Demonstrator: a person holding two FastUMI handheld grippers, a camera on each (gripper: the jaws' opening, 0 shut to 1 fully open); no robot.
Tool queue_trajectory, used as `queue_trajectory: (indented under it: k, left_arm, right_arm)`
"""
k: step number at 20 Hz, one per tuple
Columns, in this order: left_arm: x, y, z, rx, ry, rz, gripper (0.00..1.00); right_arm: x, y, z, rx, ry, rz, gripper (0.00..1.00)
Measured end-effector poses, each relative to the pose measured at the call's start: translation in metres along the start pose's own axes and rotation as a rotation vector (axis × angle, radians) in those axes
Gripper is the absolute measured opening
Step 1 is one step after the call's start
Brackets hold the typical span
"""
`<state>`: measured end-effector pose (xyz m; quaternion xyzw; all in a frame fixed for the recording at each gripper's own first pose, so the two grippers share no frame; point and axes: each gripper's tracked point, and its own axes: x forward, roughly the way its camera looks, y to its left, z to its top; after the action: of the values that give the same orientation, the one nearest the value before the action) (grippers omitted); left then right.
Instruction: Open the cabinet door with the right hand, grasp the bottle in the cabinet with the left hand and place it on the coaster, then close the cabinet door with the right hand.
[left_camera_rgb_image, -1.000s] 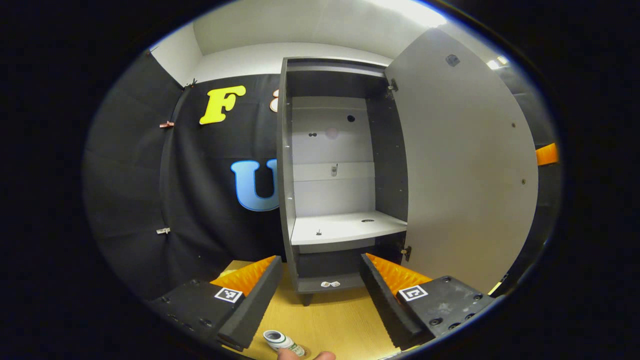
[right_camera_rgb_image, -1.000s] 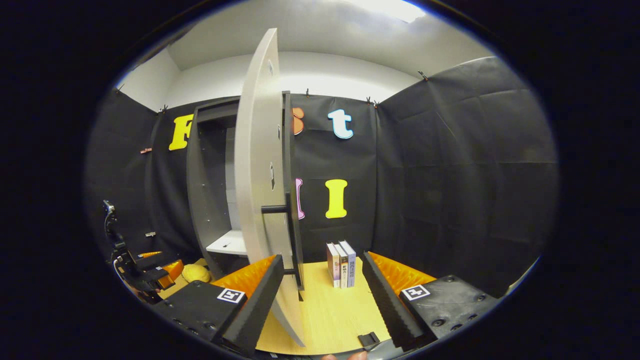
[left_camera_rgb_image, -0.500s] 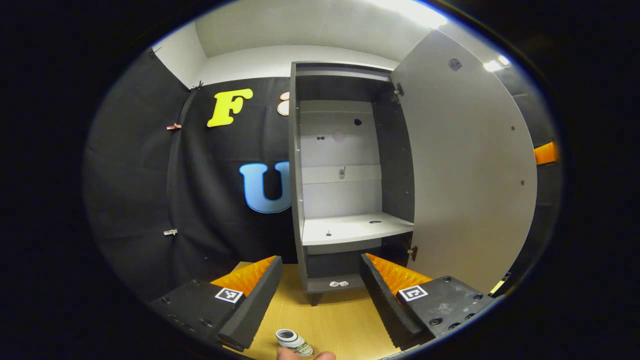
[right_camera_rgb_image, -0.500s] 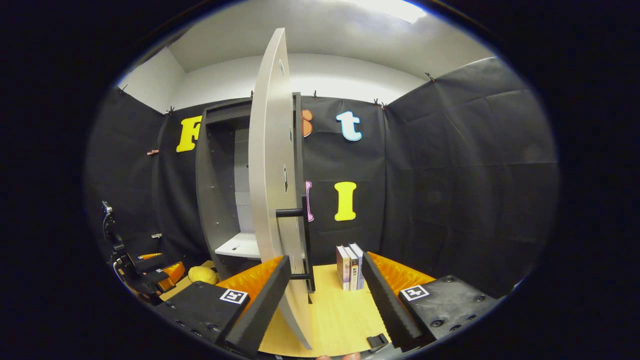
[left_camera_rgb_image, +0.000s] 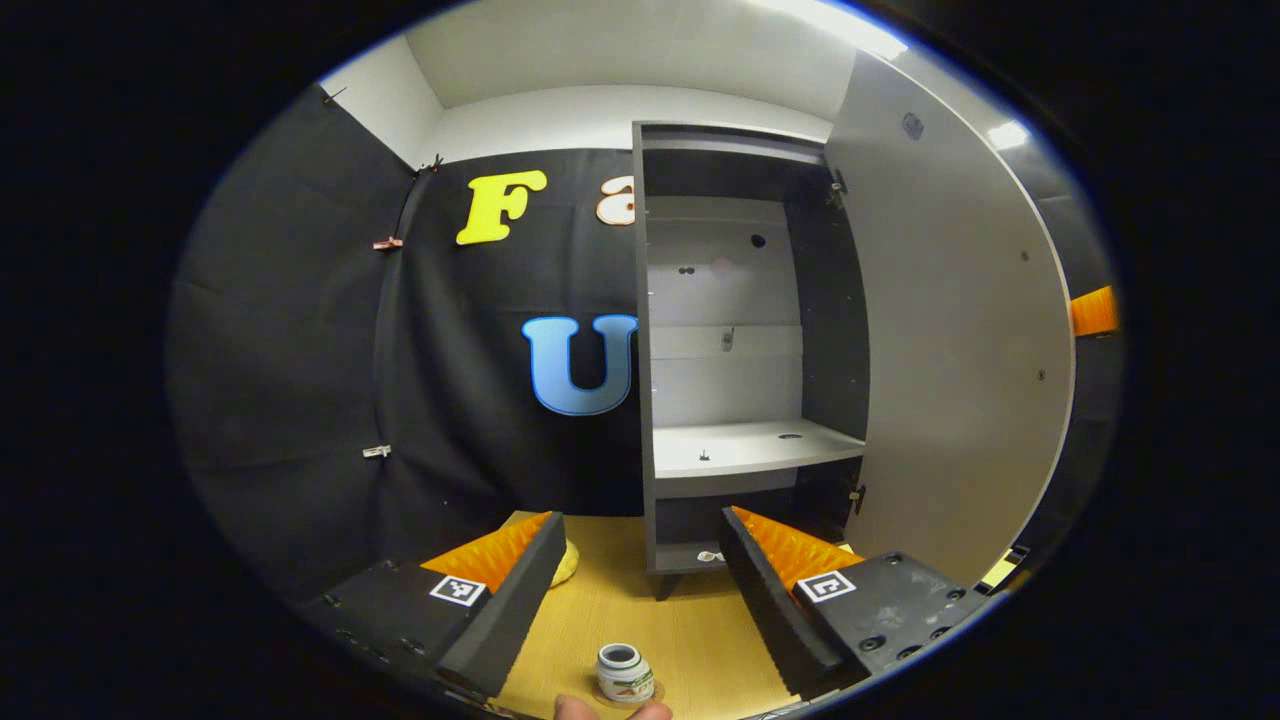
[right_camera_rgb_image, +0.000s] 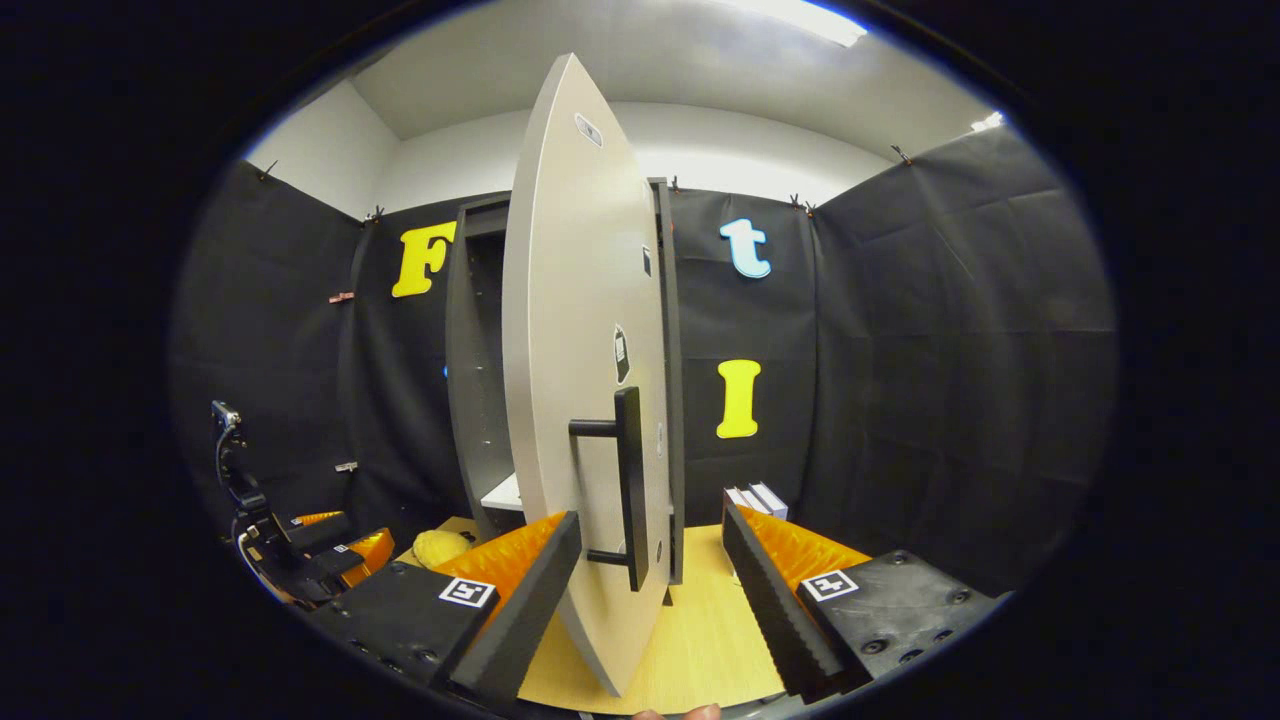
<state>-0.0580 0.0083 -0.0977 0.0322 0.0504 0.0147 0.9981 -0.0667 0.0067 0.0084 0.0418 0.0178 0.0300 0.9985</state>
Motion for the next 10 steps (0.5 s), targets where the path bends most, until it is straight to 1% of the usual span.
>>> queue_trajectory:
  k: [5, 10]
  left_arm:
    - [-0.009, 0.005, 0.0, 0.006, 0.009, 0.017, 0.97]
    - [-0.012, 0.003, 0.001, -0.002, 0.012, 0.023, 0.97]
  right_arm:
    - [0.01, 0.038, -0.002, -0.006, -0.026, 0.027, 0.95]
    - [0.03, 0.079, -0.008, 0.033, -0.019, 0.104, 0.95]
